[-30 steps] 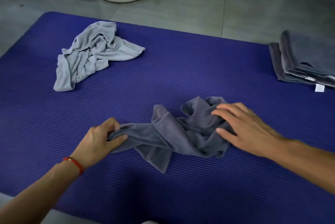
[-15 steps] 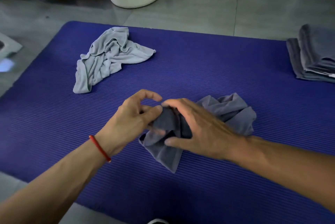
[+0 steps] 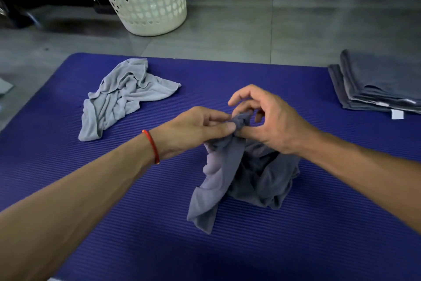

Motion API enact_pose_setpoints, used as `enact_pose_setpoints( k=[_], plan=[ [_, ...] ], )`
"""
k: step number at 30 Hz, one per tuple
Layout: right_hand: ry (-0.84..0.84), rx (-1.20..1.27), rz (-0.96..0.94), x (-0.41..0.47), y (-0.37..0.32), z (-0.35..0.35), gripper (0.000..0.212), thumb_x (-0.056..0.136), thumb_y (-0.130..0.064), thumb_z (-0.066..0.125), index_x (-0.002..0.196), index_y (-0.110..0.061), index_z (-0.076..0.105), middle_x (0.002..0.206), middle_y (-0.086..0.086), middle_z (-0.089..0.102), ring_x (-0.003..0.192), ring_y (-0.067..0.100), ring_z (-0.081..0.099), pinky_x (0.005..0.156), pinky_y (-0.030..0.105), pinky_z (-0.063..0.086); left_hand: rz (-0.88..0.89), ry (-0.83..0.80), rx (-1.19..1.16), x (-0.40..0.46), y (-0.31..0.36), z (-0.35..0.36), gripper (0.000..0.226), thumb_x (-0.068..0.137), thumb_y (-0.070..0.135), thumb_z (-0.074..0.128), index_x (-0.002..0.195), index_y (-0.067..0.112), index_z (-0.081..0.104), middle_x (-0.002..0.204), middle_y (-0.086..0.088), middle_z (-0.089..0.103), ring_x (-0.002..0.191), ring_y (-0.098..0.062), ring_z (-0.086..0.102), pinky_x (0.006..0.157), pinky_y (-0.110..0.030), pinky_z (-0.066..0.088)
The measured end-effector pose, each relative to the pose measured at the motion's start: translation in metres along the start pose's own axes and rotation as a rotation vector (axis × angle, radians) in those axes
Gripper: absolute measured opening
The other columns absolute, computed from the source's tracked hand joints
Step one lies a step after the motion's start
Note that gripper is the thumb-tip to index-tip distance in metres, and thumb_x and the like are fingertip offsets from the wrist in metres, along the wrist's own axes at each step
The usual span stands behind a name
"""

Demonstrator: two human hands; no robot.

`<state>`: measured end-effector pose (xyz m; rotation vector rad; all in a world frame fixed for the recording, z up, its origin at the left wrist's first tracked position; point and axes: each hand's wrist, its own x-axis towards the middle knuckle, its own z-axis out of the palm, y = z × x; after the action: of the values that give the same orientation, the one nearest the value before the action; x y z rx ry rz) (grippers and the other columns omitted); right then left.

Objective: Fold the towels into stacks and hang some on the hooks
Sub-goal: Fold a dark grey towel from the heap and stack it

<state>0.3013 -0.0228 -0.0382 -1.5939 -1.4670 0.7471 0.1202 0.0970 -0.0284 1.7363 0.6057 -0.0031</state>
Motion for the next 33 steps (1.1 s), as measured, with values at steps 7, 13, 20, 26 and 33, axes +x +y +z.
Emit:
enact_pose_setpoints(
  k=[7, 13, 20, 26, 33],
  plan=[
    [0.231, 0.273, 0.368, -0.029, -0.006, 0.012, 0.084, 0.078, -0.038, 0.086, 0.142, -0.032, 0.034, 0.121, -0.007, 0.057, 0.099, 0.009, 0.067, 0.084, 0.037, 0.061, 0.034, 0.342, -0.036, 0.039, 0.05, -0.003, 0.026, 0.091, 0.023, 0.075, 0.092, -0.002, 0.074, 0.085, -0.03, 0.068, 0.074, -0.027, 0.06, 0.066, -0.044, 0.052],
    [0.385, 0.078, 0.469, -0.055, 0.017, 0.007, 0.036, 0.086, -0.024, 0.077, 0.115, -0.032, 0.056, 0.094, -0.013, 0.071, 0.085, 0.001, 0.068, 0.079, 0.032, 0.056, 0.129, 0.323, -0.281, 0.058, 0.097, 0.007, 0.026, 0.097, 0.019, 0.067, 0.108, -0.004, 0.074, 0.099, -0.017, 0.072, 0.086, -0.022, 0.07, 0.068, -0.033, 0.061],
    [0.305, 0.118, 0.576, -0.107, 0.055, -0.075, 0.022, 0.104, -0.023, 0.057, 0.083, -0.02, 0.062, 0.076, -0.004, 0.062, 0.075, 0.012, 0.056, 0.081, 0.043, 0.053, 0.363, 0.331, -0.097, 0.074, 0.108, -0.001, 0.016, 0.098, 0.014, 0.064, 0.094, 0.005, 0.076, 0.085, -0.008, 0.076, 0.08, -0.017, 0.068, 0.074, -0.037, 0.059],
    [0.61, -0.083, 0.452, -0.155, 0.021, -0.147, 0.017, 0.092, -0.045, 0.07, 0.092, -0.029, 0.068, 0.074, -0.003, 0.07, 0.064, 0.008, 0.059, 0.061, 0.031, 0.048, 0.323, 0.301, -0.166, 0.101, 0.101, 0.004, 0.021, 0.099, 0.02, 0.065, 0.083, 0.016, 0.078, 0.086, -0.007, 0.068, 0.081, -0.02, 0.057, 0.072, -0.037, 0.045],
    [0.034, -0.136, 0.878, -0.249, 0.055, -0.102, 0.022, 0.089, -0.042, 0.076, 0.077, -0.026, 0.066, 0.068, -0.016, 0.066, 0.063, -0.001, 0.061, 0.063, 0.019, 0.045, 0.369, 0.265, -0.162, 0.13, 0.097, 0.044, 0.018, 0.101, 0.014, 0.06, 0.086, 0.02, 0.068, 0.067, 0.015, 0.065, 0.064, 0.0, 0.055, 0.06, -0.015, 0.043]
  ],
)
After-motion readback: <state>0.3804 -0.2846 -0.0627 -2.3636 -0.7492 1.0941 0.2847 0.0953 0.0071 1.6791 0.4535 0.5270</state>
